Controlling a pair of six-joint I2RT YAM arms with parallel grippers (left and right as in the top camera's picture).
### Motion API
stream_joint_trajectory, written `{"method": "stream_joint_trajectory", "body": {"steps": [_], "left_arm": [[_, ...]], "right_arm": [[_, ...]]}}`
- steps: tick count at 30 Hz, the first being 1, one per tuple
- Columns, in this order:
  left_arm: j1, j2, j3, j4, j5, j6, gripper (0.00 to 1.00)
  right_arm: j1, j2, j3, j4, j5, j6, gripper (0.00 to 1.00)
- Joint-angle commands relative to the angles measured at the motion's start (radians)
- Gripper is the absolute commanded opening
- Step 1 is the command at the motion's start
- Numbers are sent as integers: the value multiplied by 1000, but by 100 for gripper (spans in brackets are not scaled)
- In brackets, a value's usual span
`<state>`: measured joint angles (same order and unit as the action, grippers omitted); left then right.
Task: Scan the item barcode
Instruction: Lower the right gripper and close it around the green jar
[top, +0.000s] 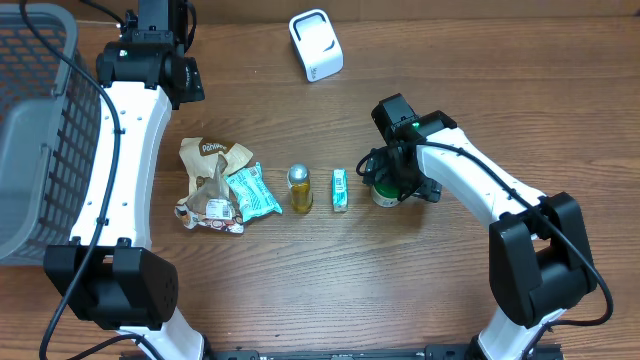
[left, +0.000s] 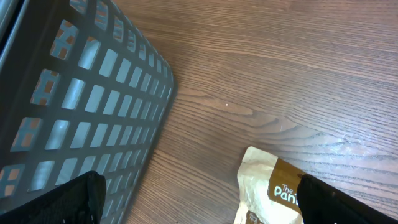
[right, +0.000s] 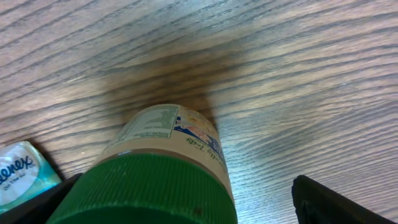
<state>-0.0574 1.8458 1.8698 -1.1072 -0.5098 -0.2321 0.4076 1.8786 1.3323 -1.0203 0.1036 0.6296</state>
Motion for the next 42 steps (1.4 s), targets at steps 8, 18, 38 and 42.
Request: {"method": "stream_joint_trajectory", "body": {"steps": [8, 18, 38, 42], "left_arm": [[-2, -19, 17, 1, -13, 8, 99], [-2, -19, 17, 1, -13, 8, 100], [-2, -19, 17, 1, -13, 8, 100], [-2, -19, 17, 1, -13, 8, 100]], "right_arm": [[4, -2, -4, 5, 23, -10, 100], [32, -2, -4, 33, 28, -9, 100], [32, -2, -42, 72, 27, -35, 96], [32, -2, -57, 93, 27, -35, 96]]}}
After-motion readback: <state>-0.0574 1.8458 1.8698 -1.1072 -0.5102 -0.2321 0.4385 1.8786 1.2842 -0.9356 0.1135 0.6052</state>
